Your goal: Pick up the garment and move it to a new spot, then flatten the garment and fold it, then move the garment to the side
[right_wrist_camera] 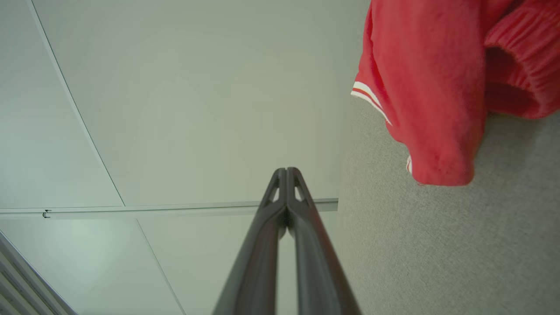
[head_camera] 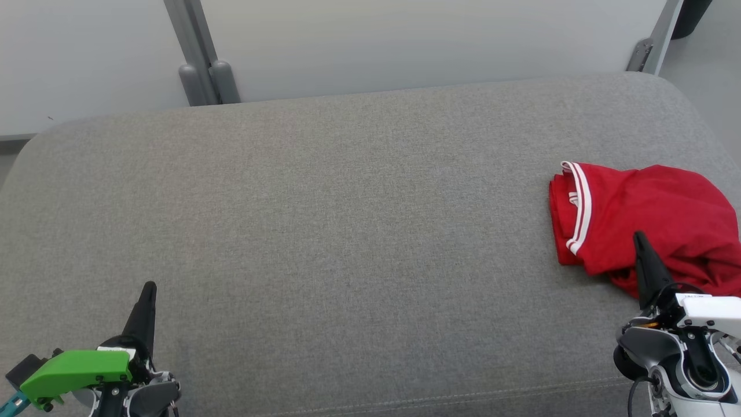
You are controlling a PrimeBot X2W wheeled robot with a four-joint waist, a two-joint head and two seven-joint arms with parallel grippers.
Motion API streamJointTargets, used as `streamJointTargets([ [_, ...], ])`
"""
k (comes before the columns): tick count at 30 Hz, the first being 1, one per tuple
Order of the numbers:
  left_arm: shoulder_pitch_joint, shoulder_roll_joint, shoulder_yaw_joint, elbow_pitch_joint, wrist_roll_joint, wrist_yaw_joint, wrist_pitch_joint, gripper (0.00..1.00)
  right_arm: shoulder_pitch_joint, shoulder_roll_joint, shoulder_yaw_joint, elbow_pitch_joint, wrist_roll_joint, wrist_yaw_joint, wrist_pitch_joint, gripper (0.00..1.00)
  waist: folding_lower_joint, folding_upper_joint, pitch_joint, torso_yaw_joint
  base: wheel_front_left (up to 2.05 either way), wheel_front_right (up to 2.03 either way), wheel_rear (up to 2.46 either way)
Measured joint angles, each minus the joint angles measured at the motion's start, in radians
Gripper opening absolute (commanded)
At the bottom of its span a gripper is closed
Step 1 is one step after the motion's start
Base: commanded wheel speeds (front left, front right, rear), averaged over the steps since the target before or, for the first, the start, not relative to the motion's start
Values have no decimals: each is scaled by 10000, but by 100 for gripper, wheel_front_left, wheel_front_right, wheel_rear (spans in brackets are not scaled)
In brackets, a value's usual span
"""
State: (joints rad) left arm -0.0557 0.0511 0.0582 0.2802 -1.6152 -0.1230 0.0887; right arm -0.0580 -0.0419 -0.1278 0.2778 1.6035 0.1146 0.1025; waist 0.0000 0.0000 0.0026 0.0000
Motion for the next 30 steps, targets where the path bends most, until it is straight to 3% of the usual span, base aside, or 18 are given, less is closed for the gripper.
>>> streamJointTargets([
  [30,-3,-2,8,12,0,-2,2,0,0,2,-6,0,0,0,13,0,0,0,0,0,0,0,0],
])
